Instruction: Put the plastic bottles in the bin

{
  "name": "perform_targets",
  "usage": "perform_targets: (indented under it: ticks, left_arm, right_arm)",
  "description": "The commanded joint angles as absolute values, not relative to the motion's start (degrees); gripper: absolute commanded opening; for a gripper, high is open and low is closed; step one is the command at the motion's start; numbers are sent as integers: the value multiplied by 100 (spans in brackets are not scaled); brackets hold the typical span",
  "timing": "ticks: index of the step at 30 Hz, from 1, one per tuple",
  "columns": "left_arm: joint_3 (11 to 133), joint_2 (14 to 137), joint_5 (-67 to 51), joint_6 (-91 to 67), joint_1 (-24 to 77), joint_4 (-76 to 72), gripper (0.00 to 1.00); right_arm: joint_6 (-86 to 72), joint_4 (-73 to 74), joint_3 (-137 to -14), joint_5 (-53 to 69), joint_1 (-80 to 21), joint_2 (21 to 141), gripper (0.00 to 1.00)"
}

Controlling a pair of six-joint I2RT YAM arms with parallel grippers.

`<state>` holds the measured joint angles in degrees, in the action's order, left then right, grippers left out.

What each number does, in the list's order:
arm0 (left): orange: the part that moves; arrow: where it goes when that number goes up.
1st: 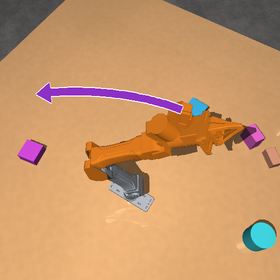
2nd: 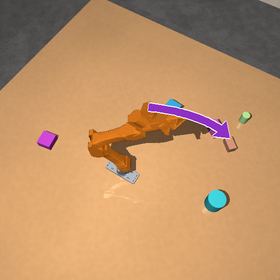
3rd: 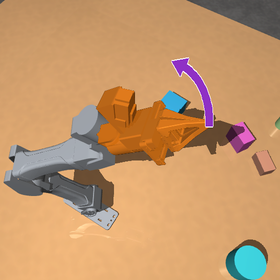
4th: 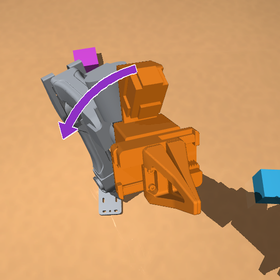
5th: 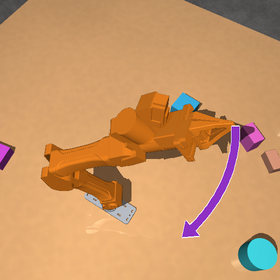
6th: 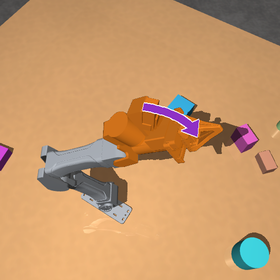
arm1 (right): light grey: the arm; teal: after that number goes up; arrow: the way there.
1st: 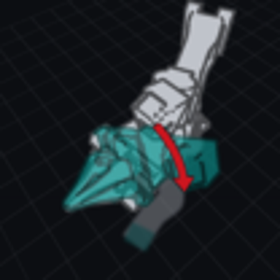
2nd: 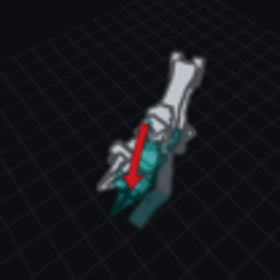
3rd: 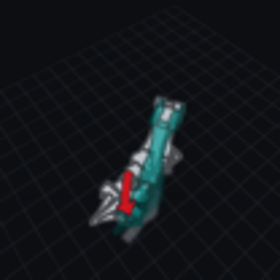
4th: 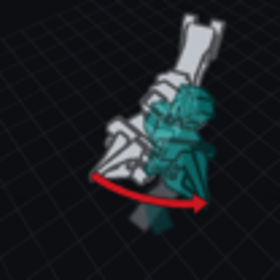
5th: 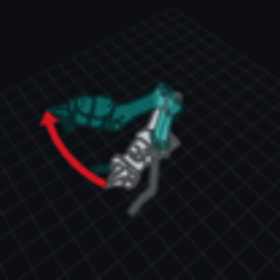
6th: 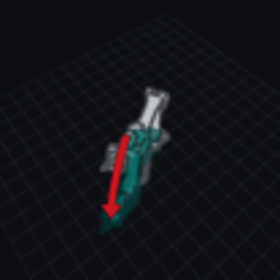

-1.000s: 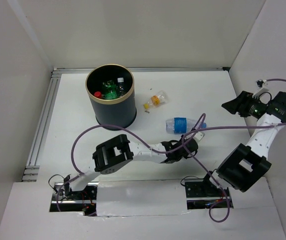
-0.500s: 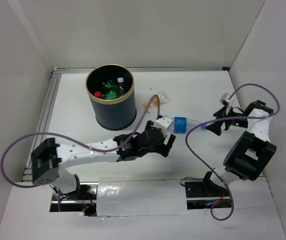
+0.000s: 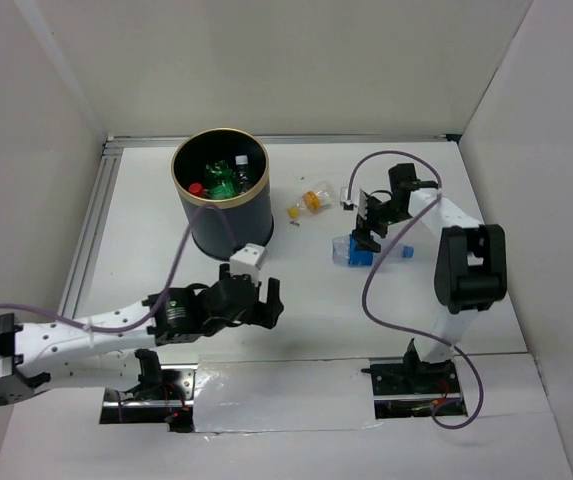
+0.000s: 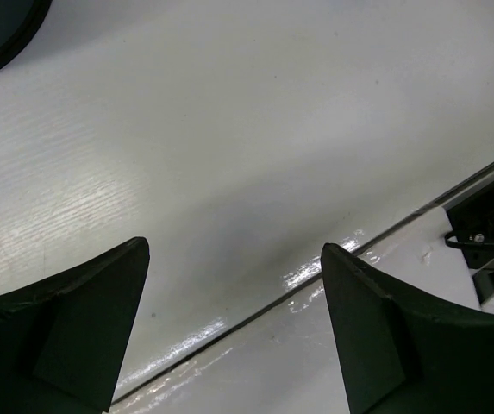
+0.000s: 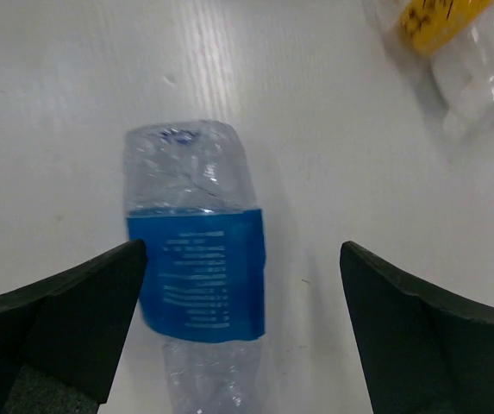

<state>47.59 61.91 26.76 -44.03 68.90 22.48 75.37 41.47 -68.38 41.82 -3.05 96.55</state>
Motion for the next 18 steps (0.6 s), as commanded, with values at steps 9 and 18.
perform_targets:
  ticks: [9,18]
  left_arm:
    - [4148,4246,3375,-5344,6908,3243,94]
    - [3842,4140,3420,-5501,6908,3147,96]
  right_arm:
    - [7567,3753,-6820,2689,-396,10547,76]
    - [7693,6108,-8953,4726,-368,9941,0]
